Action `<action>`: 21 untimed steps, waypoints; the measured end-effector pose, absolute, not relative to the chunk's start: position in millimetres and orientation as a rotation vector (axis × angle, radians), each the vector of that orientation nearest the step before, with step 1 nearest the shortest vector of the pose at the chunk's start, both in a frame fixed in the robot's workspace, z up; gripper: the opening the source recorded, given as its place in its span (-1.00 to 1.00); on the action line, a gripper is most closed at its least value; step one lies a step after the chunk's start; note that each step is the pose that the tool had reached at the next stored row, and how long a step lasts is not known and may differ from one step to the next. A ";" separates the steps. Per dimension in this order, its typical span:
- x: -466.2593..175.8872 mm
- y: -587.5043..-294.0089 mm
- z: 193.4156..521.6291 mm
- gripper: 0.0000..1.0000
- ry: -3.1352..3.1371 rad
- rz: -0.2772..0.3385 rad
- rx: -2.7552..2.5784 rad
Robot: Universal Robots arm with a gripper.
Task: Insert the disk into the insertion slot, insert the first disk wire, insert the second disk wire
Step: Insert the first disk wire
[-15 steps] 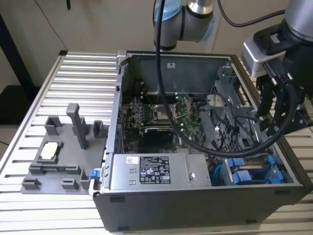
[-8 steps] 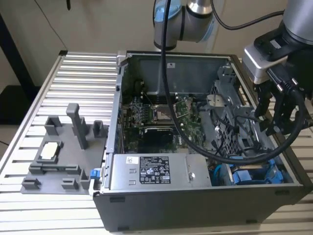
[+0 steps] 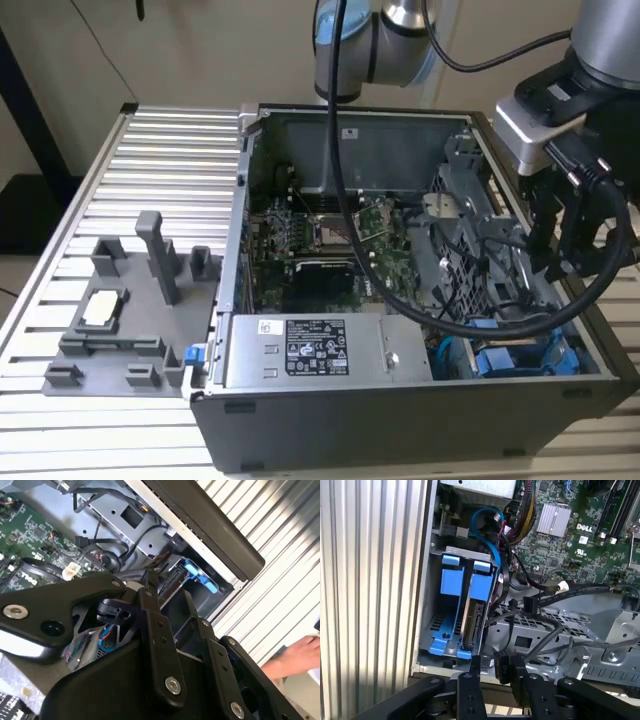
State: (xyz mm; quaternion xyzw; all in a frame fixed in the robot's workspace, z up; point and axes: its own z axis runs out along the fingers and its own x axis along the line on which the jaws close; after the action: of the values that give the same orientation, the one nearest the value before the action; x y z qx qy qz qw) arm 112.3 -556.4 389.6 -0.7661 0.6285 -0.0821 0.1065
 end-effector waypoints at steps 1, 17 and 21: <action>111.4 -556.4 389.6 -0.25 1.850 -0.249 -2.257; 98.7 -552.3 385.2 -0.25 1.827 -0.344 -2.241; 98.7 -550.7 383.7 -0.25 1.824 -0.355 -2.238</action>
State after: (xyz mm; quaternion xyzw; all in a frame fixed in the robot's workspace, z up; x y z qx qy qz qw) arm 98.7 -550.7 383.7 -0.7641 0.6228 -0.1213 0.1162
